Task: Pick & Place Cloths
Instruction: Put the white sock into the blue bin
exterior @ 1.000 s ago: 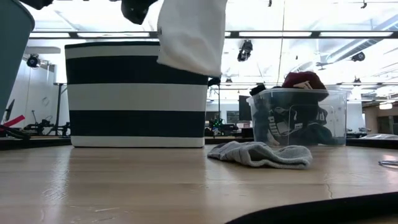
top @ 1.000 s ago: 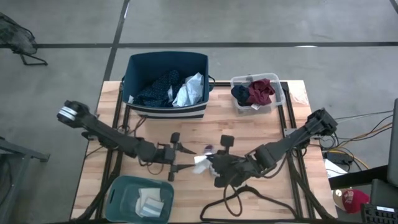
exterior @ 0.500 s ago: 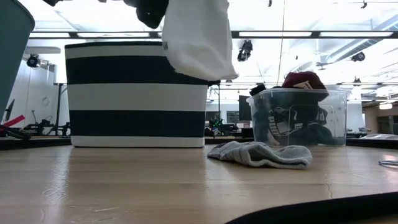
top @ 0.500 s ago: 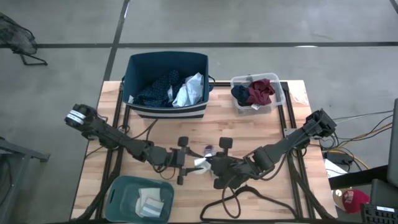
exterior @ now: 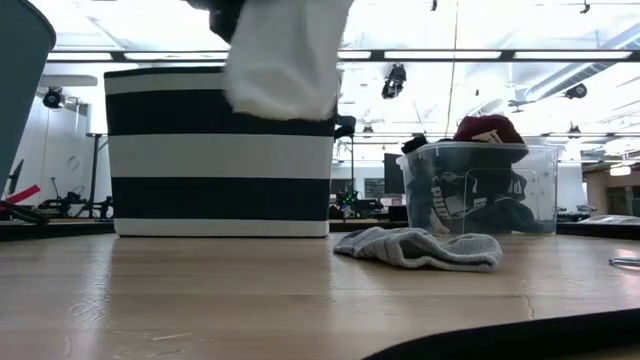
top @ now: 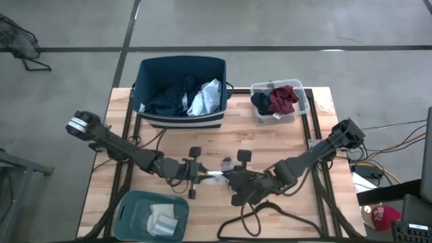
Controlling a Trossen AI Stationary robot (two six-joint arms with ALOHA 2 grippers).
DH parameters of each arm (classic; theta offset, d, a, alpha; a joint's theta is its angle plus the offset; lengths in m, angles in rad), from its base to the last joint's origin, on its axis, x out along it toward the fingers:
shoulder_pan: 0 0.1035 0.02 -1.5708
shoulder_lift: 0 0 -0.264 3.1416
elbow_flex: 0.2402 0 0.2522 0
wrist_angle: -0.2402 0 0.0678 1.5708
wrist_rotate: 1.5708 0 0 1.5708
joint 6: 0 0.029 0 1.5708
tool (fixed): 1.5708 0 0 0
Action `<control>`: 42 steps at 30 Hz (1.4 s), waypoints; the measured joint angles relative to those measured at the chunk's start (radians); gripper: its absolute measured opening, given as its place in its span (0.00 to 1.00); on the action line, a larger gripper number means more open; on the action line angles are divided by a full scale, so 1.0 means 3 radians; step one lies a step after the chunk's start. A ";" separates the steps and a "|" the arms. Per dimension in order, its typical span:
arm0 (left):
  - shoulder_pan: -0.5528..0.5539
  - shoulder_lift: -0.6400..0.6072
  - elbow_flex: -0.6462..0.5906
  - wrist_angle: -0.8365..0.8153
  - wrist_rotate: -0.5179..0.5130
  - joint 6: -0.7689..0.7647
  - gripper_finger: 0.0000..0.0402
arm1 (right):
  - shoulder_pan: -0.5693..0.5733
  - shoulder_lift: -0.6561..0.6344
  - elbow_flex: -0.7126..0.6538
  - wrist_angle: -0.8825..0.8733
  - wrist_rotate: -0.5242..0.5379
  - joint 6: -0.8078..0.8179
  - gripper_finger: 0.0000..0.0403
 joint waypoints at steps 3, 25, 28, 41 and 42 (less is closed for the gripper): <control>-0.0058 -0.0201 0.0009 -0.0487 0.0016 -0.0239 0.04 | -0.0003 0.0000 -0.0043 -0.0136 0.0083 0.0114 0.09; -0.1390 -0.1315 0.0548 -0.3568 0.0486 -0.2647 0.05 | -0.0249 -0.0003 -0.0777 -0.0212 0.0671 0.0888 0.45; -0.1506 -0.1200 0.0347 -0.3434 0.0461 -0.3005 0.05 | -0.0298 -0.0003 -0.0802 -0.0214 0.0667 0.0933 0.47; -0.1685 -0.0605 -0.0213 -0.2419 0.0449 -0.3643 0.21 | -0.0361 -0.0003 -0.0815 -0.0211 0.0545 0.1091 0.47; -0.1685 -0.0580 -0.0222 -0.2350 0.0449 -0.3642 0.24 | -0.0361 -0.0003 -0.0817 -0.0207 0.0516 0.1104 0.46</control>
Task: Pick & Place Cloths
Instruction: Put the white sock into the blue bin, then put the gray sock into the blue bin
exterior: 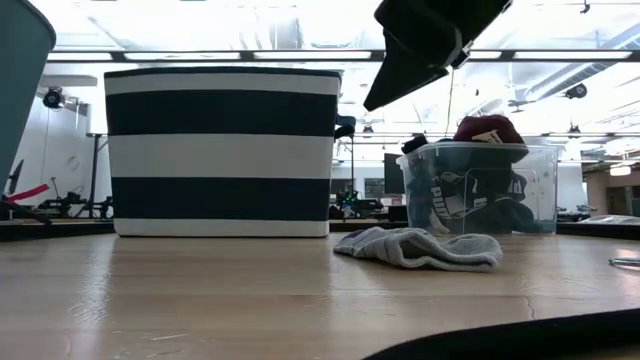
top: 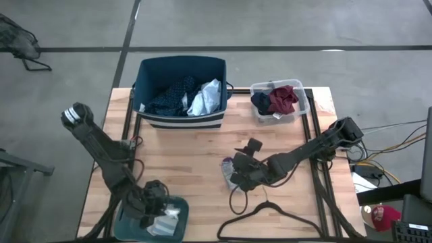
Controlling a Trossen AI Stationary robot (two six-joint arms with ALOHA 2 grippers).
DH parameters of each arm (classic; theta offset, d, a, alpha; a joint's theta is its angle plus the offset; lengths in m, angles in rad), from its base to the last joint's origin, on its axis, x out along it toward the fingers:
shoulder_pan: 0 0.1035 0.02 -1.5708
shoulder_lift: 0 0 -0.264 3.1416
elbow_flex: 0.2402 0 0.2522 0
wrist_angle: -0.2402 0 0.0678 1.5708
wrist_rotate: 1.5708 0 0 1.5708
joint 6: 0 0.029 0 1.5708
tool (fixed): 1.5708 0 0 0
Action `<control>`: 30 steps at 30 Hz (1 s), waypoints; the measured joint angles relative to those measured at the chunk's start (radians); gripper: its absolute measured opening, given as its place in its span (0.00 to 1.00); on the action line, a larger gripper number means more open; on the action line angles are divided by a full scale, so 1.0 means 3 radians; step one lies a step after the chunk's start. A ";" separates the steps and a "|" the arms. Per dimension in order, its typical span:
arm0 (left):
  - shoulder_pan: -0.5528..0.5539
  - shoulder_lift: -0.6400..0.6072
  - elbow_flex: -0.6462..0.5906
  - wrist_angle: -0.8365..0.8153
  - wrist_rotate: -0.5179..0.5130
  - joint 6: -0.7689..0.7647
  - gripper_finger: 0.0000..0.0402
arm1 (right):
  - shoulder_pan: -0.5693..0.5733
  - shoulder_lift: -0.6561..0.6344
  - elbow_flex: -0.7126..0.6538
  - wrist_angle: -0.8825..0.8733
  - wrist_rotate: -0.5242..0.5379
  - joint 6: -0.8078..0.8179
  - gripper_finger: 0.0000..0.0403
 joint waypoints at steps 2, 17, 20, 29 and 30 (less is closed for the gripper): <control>0.0000 0.0039 -0.0004 0.0083 -0.0001 -0.0001 0.31 | -0.0006 0.0000 -0.0014 0.0024 -0.0041 0.0008 0.46; 0.0000 -0.0079 0.0005 0.0172 0.0080 0.0311 0.48 | -0.0155 0.0004 -0.0658 0.0826 -0.1094 0.0115 0.53; 0.0000 -0.0140 0.0005 0.0216 0.0355 0.0256 0.48 | -0.0185 0.0004 -0.0798 0.0911 -0.1123 0.0166 0.55; 0.0000 -0.0345 0.0055 0.0516 0.0370 0.0755 0.48 | -0.0280 0.0070 -0.1227 0.1761 -0.1529 0.0146 0.59; 0.0000 -0.0357 0.0055 0.0616 0.0305 0.0911 0.48 | -0.0285 0.0079 -0.1254 0.1784 -0.1534 0.0146 0.59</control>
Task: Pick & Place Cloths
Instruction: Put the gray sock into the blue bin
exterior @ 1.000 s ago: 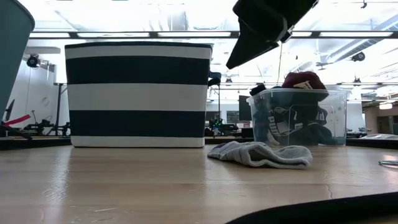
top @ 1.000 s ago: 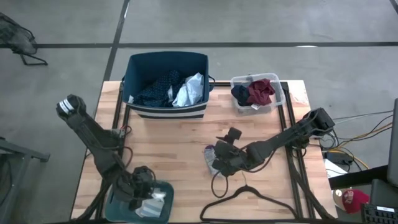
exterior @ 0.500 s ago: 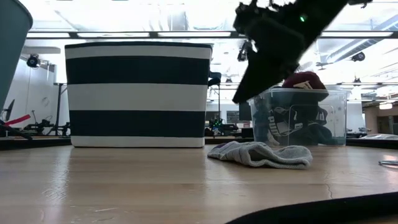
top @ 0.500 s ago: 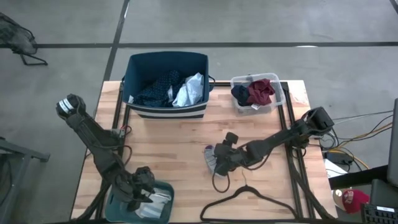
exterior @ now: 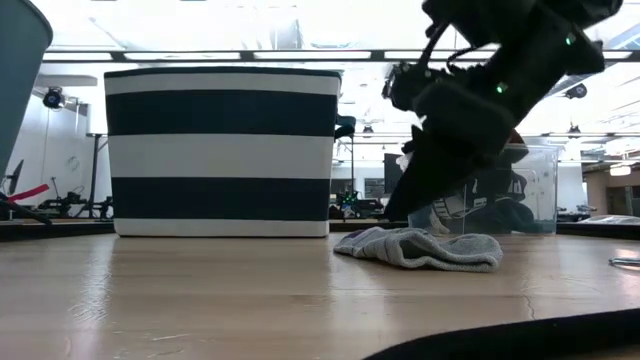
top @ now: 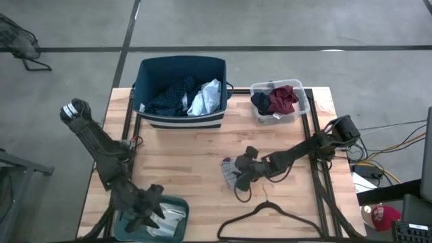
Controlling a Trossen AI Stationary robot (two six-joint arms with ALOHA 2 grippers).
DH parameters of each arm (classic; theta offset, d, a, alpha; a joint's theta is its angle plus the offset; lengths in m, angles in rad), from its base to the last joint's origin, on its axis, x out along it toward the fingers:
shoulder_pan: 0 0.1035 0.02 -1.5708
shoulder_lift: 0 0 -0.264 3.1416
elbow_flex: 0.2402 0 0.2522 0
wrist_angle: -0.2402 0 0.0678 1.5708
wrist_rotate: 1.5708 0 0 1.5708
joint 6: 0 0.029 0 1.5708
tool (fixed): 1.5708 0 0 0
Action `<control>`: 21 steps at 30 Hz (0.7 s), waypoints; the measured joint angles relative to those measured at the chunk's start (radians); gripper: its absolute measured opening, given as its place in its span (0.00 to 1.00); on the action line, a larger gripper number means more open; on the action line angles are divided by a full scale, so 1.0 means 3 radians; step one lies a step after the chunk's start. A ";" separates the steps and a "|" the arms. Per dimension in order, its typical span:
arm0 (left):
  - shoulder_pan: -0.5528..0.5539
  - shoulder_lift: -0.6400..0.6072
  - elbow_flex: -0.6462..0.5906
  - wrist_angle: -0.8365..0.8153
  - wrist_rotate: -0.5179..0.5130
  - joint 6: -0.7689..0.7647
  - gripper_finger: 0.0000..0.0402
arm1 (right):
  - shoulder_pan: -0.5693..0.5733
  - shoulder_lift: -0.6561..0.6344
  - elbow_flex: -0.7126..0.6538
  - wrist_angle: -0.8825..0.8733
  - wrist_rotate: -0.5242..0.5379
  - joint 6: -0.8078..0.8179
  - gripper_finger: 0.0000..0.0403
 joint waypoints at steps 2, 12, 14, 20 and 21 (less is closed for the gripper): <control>0.0000 -0.0010 0.0000 0.0240 -0.0199 0.0311 0.48 | 0.0000 0.0045 -0.0027 0.0024 0.0002 0.0016 0.60; 0.0006 0.0007 -0.0080 0.0485 -0.2142 0.1188 0.48 | -0.0010 0.0534 0.0187 0.0256 -0.0121 -0.0232 0.48; 0.0020 0.0008 -0.0124 0.0486 -0.2493 0.1186 0.48 | -0.0010 0.0625 0.0282 0.0266 -0.0118 -0.0323 0.42; 0.0073 0.0066 -0.0253 0.0592 -0.2720 0.1185 0.48 | -0.0010 0.0694 0.0517 0.0172 -0.0159 -0.0686 0.15; 0.0081 0.0083 -0.0292 0.0667 -0.2719 0.1211 0.48 | -0.0010 0.0678 0.0541 0.0155 -0.0164 -0.0752 0.10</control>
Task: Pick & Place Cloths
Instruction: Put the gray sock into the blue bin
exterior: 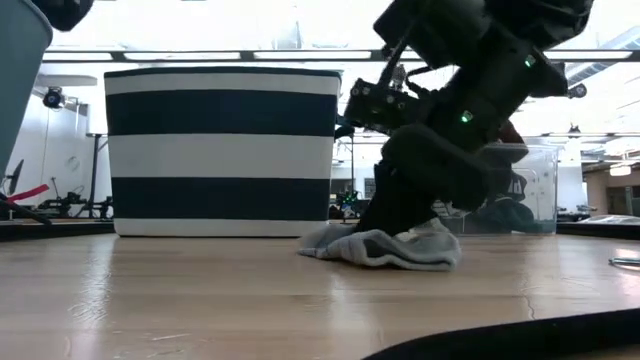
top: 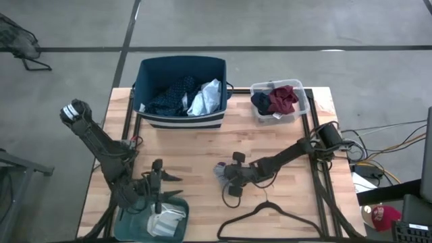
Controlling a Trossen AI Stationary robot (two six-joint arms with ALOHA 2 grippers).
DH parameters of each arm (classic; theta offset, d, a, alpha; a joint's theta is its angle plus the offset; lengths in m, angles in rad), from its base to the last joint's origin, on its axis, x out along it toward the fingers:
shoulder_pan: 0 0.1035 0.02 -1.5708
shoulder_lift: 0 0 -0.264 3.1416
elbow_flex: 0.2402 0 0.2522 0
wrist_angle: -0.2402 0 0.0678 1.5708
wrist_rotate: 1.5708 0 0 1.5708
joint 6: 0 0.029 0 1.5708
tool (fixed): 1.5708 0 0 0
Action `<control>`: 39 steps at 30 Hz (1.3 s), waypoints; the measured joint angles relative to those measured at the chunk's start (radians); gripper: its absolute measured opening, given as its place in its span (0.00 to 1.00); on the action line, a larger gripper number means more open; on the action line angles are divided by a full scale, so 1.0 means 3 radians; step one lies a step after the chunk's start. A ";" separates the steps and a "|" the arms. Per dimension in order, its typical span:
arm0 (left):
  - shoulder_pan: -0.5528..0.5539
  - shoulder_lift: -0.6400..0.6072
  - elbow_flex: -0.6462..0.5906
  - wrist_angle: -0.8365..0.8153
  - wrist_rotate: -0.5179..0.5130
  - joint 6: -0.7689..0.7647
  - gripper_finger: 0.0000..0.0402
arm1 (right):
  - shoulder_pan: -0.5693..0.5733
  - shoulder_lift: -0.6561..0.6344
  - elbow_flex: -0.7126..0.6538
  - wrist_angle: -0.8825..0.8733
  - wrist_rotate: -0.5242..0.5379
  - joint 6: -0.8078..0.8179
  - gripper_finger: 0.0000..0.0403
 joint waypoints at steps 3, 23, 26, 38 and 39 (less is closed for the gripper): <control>0.0057 0.0058 -0.0092 0.0281 0.0001 0.0191 0.48 | 0.0000 -0.0127 0.0077 0.0001 0.0000 -0.0197 0.05; 0.0785 0.0573 -0.0130 0.1019 0.0558 0.0491 0.48 | 0.0215 -0.0337 0.0706 0.0052 0.0014 -0.0916 0.04; 0.0845 0.0694 -0.0126 0.1133 0.0561 0.0494 0.48 | 0.0227 -0.0333 0.0729 0.0098 0.0014 -0.0949 0.03; 0.1001 0.1040 -0.0122 0.1419 0.0833 0.0438 0.46 | 0.0235 -0.0330 0.0735 0.0256 0.0013 -0.1067 0.03; 0.1002 0.1052 -0.0122 0.1440 0.0833 0.0424 0.45 | 0.0235 -0.0330 0.0734 0.0256 0.0015 -0.1066 0.04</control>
